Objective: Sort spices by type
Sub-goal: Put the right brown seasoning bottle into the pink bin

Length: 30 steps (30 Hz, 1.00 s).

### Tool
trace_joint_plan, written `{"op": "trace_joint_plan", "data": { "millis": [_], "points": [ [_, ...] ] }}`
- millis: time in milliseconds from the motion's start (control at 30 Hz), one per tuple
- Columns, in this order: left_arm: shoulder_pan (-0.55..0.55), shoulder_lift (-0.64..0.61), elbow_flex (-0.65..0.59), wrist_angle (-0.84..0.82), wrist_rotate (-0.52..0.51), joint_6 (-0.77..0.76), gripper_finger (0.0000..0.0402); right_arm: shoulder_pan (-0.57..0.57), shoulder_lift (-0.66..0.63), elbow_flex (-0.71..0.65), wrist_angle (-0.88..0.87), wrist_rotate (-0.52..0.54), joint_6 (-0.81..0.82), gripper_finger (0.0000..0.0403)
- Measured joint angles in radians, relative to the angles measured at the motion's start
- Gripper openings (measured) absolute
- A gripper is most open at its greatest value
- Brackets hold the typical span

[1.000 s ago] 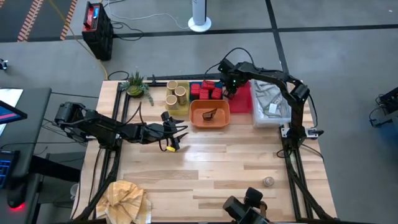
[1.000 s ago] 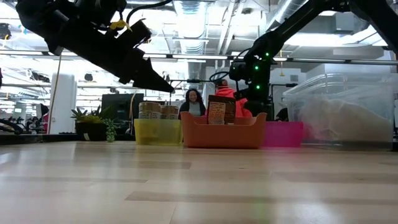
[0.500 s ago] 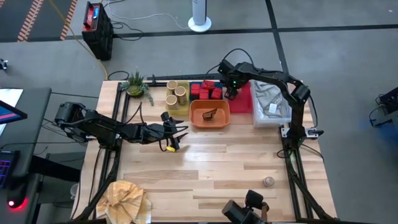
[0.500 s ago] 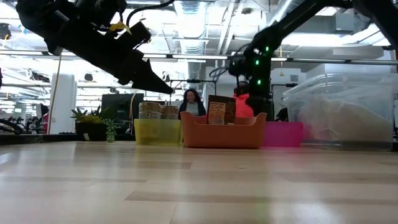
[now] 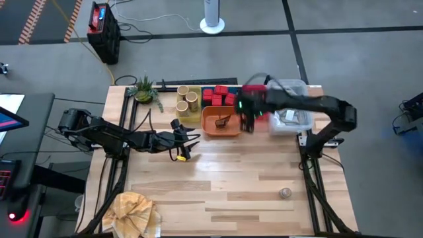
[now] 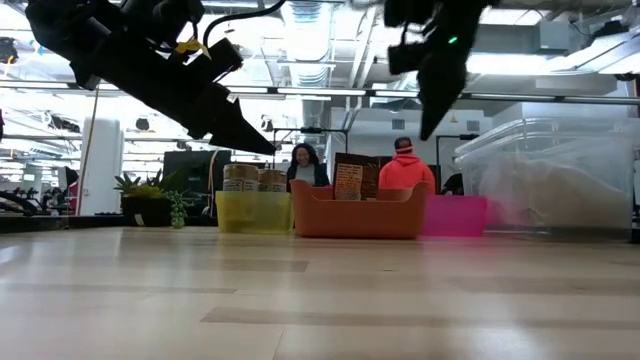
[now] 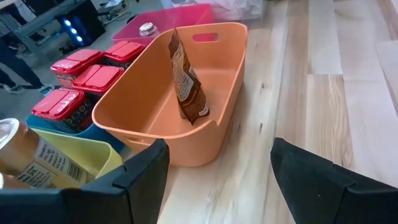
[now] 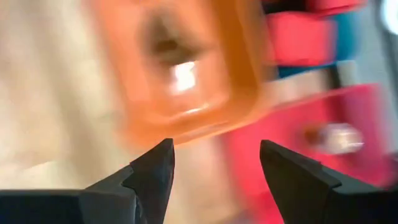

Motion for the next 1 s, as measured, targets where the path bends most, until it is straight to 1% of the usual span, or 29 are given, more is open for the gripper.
{"op": "trace_joint_plan", "data": {
  "millis": [133,233,333,467,600,800,900,1000],
  "points": [
    [0.000,0.000,0.000,0.000,0.000,-0.011,0.0270,0.210,-0.055,-0.096,-0.010,-0.008,0.166,0.0272],
    [0.000,0.000,0.000,0.000,0.000,-0.017,0.0270,0.370,-0.063,-0.127,-0.042,-0.017,0.287,0.0272],
    [0.000,0.000,0.000,0.000,0.001,-0.030,0.0270,0.515,-0.056,-0.136,-0.099,-0.062,0.429,0.0272],
    [0.000,0.000,0.000,0.000,0.001,-0.039,0.0270,0.670,-0.051,-0.157,-0.134,-0.155,0.631,0.0275],
    [0.000,0.000,0.000,-0.001,0.001,-0.041,0.0270,0.786,-0.052,-0.194,-0.143,-0.165,0.793,0.0298],
    [0.000,0.000,0.000,-0.011,0.001,-0.040,0.0270,0.885,-0.052,-0.230,-0.164,-0.174,0.995,0.0349],
    [0.000,0.000,0.000,-0.017,0.001,-0.039,0.0270,0.934,-0.052,-0.247,-0.154,-0.184,1.061,0.0362],
    [0.000,0.000,0.000,-0.029,0.001,-0.039,0.0270,0.978,-0.052,-0.262,-0.149,-0.195,1.122,0.0365]
  ]
}}
